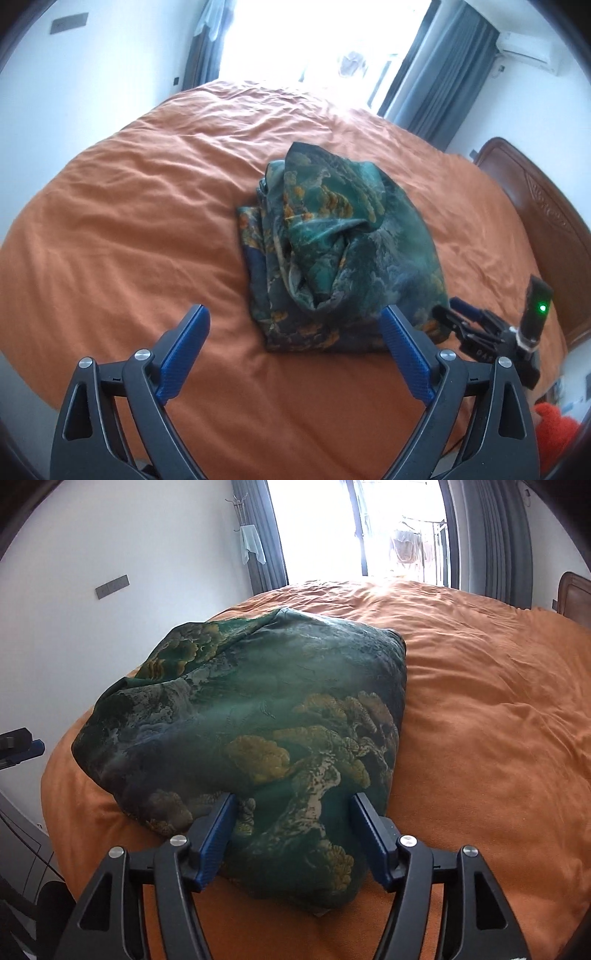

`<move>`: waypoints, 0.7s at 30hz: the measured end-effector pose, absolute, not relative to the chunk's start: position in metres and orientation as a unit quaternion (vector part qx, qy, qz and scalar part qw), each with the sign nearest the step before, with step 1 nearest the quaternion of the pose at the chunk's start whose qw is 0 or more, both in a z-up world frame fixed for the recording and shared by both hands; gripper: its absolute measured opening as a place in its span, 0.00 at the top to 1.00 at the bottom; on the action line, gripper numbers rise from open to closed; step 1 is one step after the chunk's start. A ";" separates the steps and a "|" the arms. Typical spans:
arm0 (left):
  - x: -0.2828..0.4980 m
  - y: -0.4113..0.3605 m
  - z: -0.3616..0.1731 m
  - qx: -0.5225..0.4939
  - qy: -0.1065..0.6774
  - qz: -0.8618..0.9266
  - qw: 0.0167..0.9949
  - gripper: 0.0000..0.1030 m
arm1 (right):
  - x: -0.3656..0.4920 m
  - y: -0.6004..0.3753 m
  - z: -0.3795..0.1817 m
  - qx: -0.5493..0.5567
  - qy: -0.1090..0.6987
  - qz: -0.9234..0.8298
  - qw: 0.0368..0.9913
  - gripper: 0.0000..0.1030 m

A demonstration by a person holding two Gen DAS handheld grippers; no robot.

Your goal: Fold large clothes

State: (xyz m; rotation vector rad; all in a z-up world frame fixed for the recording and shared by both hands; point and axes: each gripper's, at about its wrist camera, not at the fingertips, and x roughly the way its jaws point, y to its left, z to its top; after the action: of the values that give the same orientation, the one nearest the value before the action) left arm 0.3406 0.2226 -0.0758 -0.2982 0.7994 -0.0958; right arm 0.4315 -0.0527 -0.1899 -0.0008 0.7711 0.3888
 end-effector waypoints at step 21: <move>0.484 0.265 -0.090 -0.298 0.441 -0.173 0.829 0.06 | 0.339 -0.115 -0.178 -0.020 0.366 0.129 0.921 0.23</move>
State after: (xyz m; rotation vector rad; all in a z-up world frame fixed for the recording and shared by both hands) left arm 0.4835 0.2654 -0.0900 -0.6322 0.9358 -0.3680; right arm 0.3391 -0.1152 -0.1775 -0.0420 0.7518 0.2655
